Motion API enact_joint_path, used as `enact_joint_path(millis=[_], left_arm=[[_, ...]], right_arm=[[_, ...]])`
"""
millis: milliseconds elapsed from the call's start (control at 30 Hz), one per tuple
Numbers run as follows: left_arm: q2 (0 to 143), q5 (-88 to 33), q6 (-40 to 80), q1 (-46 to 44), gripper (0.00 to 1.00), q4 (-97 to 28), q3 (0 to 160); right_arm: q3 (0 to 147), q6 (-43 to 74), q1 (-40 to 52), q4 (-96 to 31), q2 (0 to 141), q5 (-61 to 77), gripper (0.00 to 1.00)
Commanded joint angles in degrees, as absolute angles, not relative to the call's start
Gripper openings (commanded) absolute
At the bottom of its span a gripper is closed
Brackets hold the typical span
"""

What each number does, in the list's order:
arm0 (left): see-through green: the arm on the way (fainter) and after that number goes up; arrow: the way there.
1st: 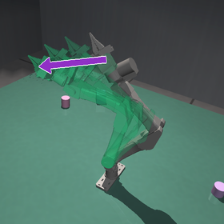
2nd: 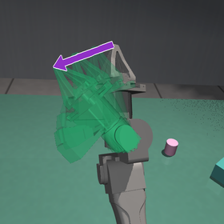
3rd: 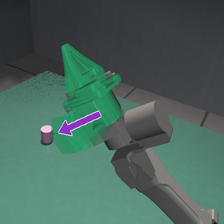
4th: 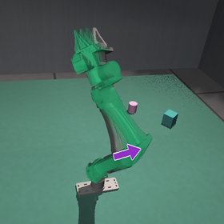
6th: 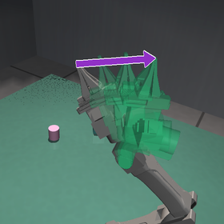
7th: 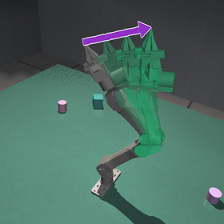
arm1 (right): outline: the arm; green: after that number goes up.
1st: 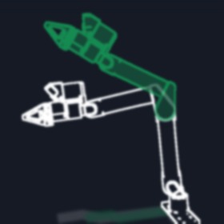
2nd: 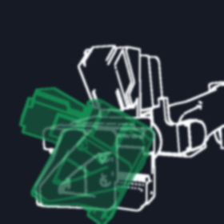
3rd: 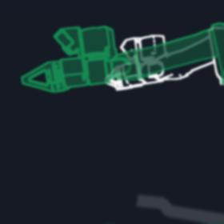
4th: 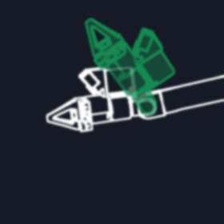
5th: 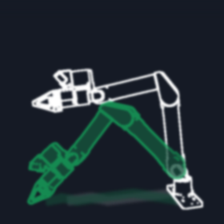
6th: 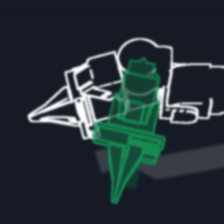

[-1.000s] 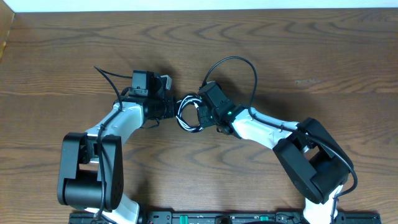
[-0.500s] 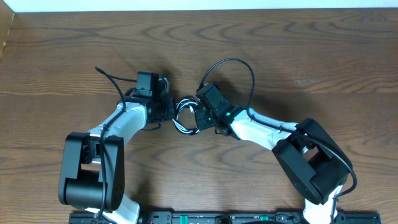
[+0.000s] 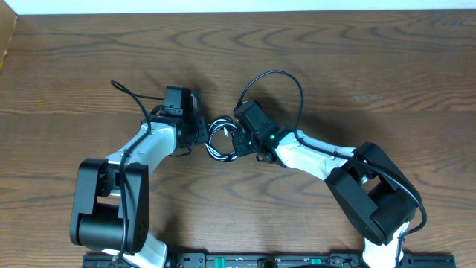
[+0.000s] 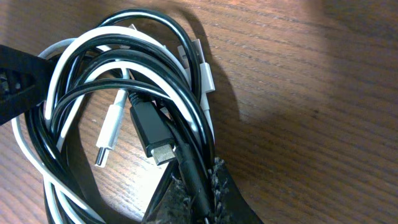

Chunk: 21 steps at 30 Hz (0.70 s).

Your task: Untangle cables

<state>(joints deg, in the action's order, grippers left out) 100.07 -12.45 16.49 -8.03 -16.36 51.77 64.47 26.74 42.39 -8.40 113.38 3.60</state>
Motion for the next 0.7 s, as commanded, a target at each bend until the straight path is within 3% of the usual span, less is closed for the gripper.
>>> enact_joint_path(millis=[0, 267, 333, 400, 667], left_arm=[[100.6, -13.1, 16.8, -6.7, 0.29, -16.4, 50.9], [100.6, -19.2, 16.8, -6.7, 0.37, -17.3, 50.9], [100.6, -20.8, 16.9, -6.7, 0.48, -17.6, 50.9], [100.4, -21.0, 17.3, -6.7, 0.52, -18.4, 50.9], [100.2, -19.5, 18.4, -7.4, 0.53, -20.9, 50.9]], right_arm=[[64.0, 26.7, 41.6, -9.7, 112.8, 0.5, 0.01], [64.0, 26.7, 41.6, -9.7, 112.8, 0.5, 0.01], [64.0, 26.7, 41.6, -9.7, 112.8, 0.6, 0.01], [64.0, 26.7, 41.6, -9.7, 112.8, 0.5, 0.01], [64.0, 26.7, 41.6, -9.6, 112.8, 0.5, 0.01]])
